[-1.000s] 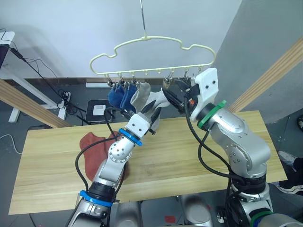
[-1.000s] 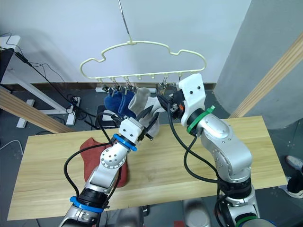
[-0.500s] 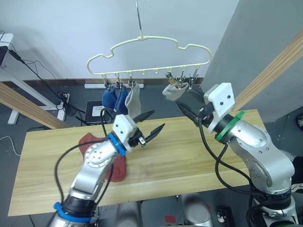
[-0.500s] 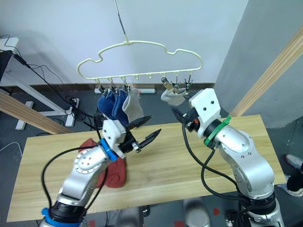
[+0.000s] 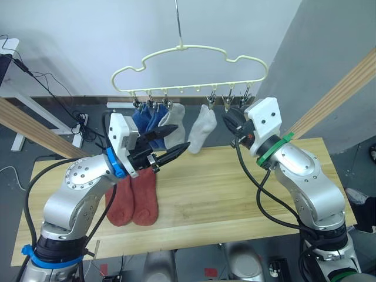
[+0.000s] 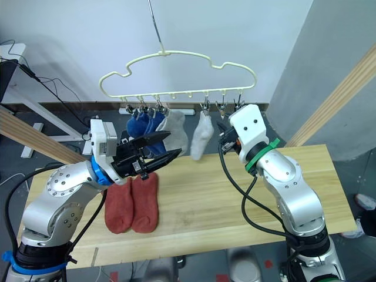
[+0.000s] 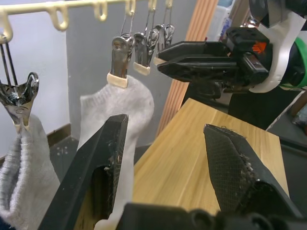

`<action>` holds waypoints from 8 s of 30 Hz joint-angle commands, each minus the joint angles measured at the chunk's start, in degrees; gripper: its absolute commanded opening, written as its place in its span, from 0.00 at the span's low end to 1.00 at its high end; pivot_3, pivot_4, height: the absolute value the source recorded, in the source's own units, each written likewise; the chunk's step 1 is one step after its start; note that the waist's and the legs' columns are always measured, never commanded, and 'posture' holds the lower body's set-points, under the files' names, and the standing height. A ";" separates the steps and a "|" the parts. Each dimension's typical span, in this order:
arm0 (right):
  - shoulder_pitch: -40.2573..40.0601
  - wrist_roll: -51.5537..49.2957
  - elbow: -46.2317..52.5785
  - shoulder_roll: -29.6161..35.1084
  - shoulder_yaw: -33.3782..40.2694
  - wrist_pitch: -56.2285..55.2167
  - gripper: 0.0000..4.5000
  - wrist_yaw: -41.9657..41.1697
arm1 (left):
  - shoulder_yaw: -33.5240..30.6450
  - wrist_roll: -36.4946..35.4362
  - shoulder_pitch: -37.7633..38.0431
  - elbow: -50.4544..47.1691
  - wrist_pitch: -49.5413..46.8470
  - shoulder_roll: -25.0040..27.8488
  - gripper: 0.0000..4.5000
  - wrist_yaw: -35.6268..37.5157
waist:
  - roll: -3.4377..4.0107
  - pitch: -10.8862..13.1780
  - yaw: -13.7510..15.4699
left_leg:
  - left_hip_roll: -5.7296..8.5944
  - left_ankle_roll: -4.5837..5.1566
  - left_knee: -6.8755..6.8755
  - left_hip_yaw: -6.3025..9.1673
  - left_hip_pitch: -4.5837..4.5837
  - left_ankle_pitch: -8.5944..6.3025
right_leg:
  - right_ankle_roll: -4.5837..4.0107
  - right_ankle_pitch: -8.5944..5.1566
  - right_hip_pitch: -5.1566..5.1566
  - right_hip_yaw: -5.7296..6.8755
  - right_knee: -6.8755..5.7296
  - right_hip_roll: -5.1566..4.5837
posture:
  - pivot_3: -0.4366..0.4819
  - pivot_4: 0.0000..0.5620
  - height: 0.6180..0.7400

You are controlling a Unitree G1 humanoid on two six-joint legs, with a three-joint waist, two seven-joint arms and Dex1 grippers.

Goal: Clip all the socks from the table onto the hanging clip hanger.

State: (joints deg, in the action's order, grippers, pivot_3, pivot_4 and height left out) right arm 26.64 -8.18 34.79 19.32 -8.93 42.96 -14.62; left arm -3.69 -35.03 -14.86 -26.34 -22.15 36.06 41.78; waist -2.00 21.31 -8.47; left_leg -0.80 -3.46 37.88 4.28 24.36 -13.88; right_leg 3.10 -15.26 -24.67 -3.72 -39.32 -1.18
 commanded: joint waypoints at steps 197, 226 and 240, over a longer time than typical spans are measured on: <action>7.20 3.99 -8.05 -9.36 0.92 -3.70 0.00 0.11 | 9.29 25.26 11.73 10.80 27.18 -11.96 0.00 -1.28 | -0.11 -0.40 0.34 | 0.02 0.05 0.09 -0.15 0.01 0.04 | -0.05 0.04 -0.27 -0.18 -0.48 -0.10 | 0.22 0.58 1.00; 6.98 4.05 -6.78 -9.75 1.14 -2.27 0.00 0.43 | 15.29 42.68 -6.90 31.68 39.77 -32.01 0.00 -25.74 | -0.13 -0.41 -0.01 | 0.13 0.06 0.15 -0.10 0.08 0.04 | -0.01 0.07 -0.29 -0.11 -0.51 -0.08 | 0.19 0.57 1.00; 6.94 3.51 -6.71 -10.38 1.32 -1.54 0.00 0.70 | 16.28 47.14 -6.60 33.26 43.08 -32.71 0.00 -31.85 | -0.13 -0.41 -0.06 | 0.12 0.06 0.15 -0.10 0.08 0.04 | 0.00 0.08 -0.29 -0.10 -0.52 -0.08 | 0.18 0.57 1.00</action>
State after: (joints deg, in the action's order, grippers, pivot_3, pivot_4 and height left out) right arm 33.71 -4.07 25.46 9.26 -8.06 41.45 -14.13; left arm 11.91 11.71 -21.79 7.62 19.29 3.67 10.60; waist -2.13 20.90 -8.53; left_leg -0.67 -3.40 38.04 4.19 24.44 -13.83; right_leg 3.10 -15.19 -24.95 -3.82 -39.85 -1.25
